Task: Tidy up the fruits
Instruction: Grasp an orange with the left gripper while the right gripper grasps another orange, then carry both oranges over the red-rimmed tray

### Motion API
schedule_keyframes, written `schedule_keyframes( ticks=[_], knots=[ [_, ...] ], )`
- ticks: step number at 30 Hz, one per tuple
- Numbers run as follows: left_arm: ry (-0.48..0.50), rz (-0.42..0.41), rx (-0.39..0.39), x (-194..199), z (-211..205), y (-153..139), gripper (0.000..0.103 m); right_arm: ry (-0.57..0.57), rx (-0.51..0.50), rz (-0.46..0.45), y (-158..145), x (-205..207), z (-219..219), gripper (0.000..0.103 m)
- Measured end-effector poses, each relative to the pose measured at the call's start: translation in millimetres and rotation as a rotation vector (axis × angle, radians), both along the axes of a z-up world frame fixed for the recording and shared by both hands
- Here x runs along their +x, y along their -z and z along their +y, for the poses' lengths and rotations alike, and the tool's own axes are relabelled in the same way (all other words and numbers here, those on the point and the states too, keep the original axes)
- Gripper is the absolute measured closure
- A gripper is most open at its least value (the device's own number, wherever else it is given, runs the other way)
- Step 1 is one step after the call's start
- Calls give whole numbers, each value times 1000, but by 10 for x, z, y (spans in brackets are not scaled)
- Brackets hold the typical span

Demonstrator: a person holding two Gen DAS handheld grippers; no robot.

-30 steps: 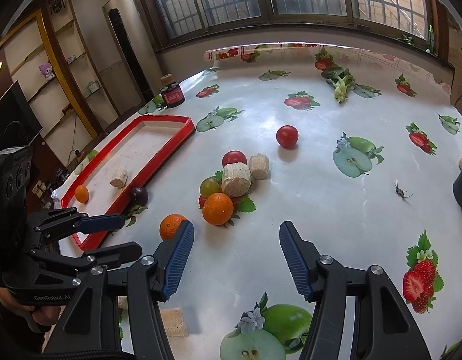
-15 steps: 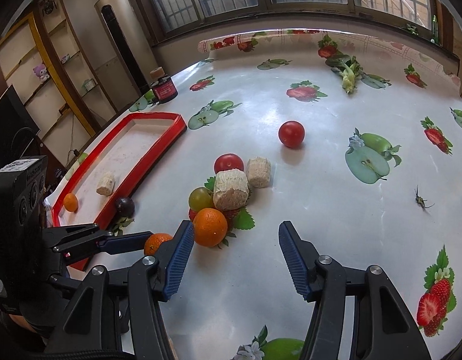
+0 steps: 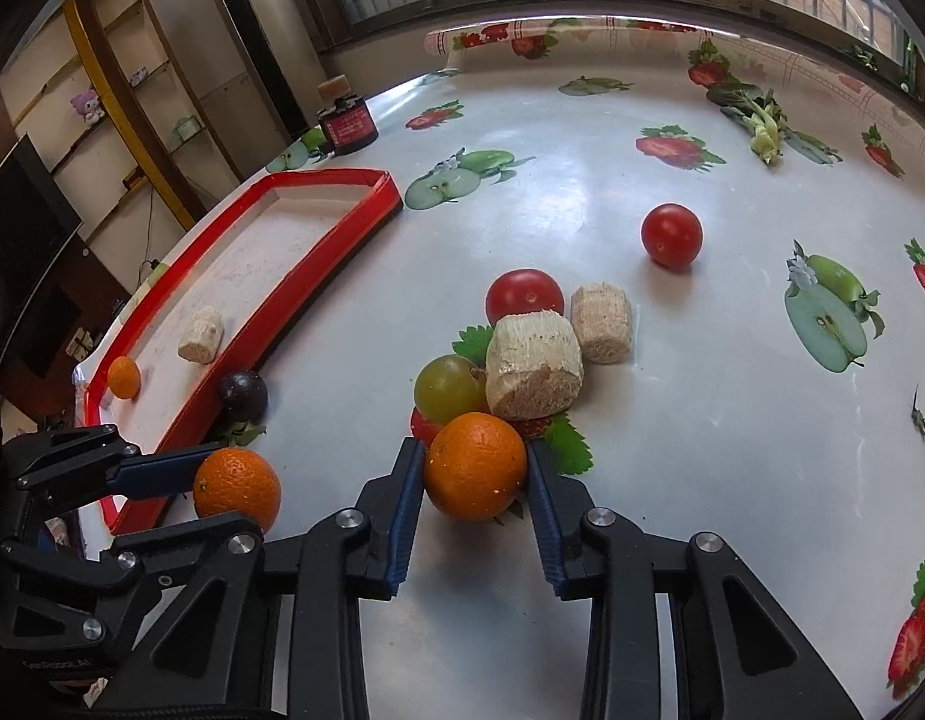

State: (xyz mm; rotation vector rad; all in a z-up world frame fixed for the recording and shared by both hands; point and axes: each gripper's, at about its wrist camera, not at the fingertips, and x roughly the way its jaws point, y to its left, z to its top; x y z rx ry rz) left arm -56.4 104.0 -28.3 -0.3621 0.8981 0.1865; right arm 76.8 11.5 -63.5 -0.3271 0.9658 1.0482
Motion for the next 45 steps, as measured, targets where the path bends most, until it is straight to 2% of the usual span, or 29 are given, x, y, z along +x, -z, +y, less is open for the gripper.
schedule_keyframes(
  ticks=[13,25,45],
  knots=[
    [-51,-33,22,-283,96,-165,70,-20,90,-31,-410,-273,-97,69],
    [-91,-82,42,-513,192,-332,70,-63,121,-58,-608,-512,-12,69],
    [-180,-99,54,-849,543,-374,70,-121,155,-75,-781,-725,253,69]
  ],
)
